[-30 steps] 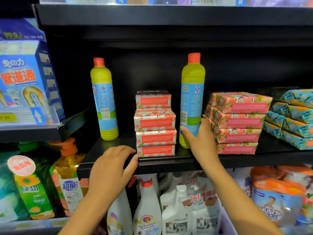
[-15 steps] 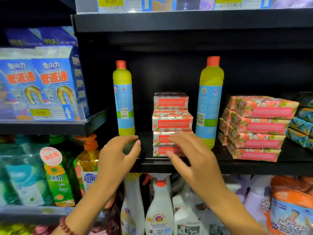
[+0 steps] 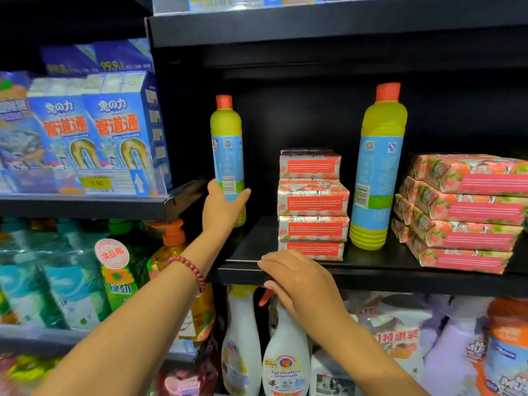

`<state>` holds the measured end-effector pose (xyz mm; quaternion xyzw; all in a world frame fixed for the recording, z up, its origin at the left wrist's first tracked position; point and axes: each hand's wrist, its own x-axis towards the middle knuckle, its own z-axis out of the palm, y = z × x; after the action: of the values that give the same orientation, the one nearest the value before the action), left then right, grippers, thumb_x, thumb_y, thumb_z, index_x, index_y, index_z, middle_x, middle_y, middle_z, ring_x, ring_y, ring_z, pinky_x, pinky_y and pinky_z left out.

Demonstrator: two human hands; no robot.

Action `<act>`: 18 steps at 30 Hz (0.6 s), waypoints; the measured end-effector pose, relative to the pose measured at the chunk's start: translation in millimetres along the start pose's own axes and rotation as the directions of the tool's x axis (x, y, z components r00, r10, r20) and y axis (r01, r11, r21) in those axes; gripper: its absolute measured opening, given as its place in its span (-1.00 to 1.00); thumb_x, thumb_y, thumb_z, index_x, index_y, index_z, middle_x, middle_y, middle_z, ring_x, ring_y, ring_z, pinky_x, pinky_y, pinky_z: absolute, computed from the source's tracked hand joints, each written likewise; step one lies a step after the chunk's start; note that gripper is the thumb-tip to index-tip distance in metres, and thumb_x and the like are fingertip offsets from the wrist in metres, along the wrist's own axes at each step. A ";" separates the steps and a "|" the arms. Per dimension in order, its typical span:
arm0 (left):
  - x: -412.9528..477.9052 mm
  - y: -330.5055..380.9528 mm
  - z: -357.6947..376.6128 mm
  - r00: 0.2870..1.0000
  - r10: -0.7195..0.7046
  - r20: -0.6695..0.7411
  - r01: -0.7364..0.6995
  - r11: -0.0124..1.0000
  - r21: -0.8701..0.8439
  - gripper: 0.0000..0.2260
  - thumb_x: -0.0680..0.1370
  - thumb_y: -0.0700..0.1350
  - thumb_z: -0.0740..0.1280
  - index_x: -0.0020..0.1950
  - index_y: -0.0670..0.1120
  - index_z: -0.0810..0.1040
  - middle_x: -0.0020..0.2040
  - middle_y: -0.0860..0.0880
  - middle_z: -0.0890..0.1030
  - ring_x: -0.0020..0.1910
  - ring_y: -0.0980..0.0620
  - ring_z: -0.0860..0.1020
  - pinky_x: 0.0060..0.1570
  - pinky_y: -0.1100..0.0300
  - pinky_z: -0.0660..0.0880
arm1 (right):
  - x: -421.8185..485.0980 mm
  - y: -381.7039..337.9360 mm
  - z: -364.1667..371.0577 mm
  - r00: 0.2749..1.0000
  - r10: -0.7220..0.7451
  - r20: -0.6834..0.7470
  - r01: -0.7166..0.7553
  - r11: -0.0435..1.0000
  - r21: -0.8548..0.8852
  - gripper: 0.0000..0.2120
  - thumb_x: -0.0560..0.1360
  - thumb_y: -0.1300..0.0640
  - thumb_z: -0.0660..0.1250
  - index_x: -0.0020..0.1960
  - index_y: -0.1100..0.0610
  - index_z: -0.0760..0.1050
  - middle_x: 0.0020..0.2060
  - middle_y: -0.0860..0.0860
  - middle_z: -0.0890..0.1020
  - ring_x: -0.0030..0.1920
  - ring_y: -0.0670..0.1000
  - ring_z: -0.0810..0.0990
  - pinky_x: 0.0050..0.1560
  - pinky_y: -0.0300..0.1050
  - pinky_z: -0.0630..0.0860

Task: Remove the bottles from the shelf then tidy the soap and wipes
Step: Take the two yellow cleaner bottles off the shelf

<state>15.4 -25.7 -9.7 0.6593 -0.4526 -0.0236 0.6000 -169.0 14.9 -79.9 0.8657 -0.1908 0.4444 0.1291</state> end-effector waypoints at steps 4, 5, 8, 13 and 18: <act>-1.9 -2.9 -2.0 1.000 0.010 -0.002 -0.009 0.999 0.034 -0.52 0.49 0.06 0.40 0.24 -0.18 0.34 0.01 0.01 0.47 -0.06 0.05 0.48 -0.13 0.17 0.43 | -0.7 -1.6 -0.3 1.000 -0.001 0.031 0.000 1.000 0.007 -0.68 0.27 0.24 0.52 0.01 0.12 0.60 -0.06 -0.03 0.64 -0.09 -0.01 0.59 -0.16 -0.18 0.55; -3.8 -2.3 -3.9 1.000 0.018 -0.002 -0.017 0.999 0.033 -0.52 0.48 0.07 0.41 0.23 -0.17 0.36 0.01 0.01 0.48 -0.06 0.06 0.49 -0.14 0.18 0.44 | -1.2 -1.5 -0.2 0.999 -0.003 0.038 0.002 1.000 0.012 -0.67 0.27 0.24 0.53 0.02 0.12 0.59 -0.06 -0.03 0.63 -0.09 0.00 0.58 -0.17 -0.18 0.55; -18.0 1.8 -10.7 0.998 0.061 -0.013 -0.061 0.998 0.003 -0.56 0.47 0.08 0.40 0.21 -0.13 0.40 0.01 0.03 0.51 -0.07 0.12 0.52 -0.15 0.24 0.48 | -1.0 -1.5 -1.0 0.998 0.010 0.058 -0.011 1.000 0.025 -0.67 0.29 0.21 0.52 0.03 0.11 0.58 -0.04 -0.04 0.62 -0.07 -0.01 0.58 -0.15 -0.17 0.56; -54.9 29.7 -31.1 0.990 0.137 -0.024 -0.138 0.938 -0.318 -0.78 0.56 -0.02 0.32 0.14 -0.10 0.48 -0.06 0.03 0.59 -0.15 0.24 0.60 -0.23 0.37 0.51 | 4.1 -5.2 -10.8 0.989 0.115 0.094 -0.134 0.965 0.226 -0.67 0.43 -0.07 0.29 0.08 0.10 0.58 -0.02 -0.06 0.62 0.01 -0.11 0.54 0.02 -0.35 0.43; -86.3 38.0 -52.7 0.963 0.235 0.135 -0.123 0.821 -0.557 -0.66 0.44 0.12 0.31 0.08 -0.08 0.49 -0.07 -0.03 0.62 -0.10 0.11 0.63 -0.17 0.30 0.54 | 11.4 -22.7 -36.1 0.896 0.441 -0.043 -0.353 0.769 0.532 -0.65 0.39 -0.17 0.34 0.07 0.02 0.56 -0.05 -0.15 0.59 0.00 -0.21 0.52 0.01 -0.43 0.41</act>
<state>-26.7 73.8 -8.3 0.4106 -0.5445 -0.1596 0.7138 -178.8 46.9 -51.2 0.7681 -0.2336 0.5660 -0.1871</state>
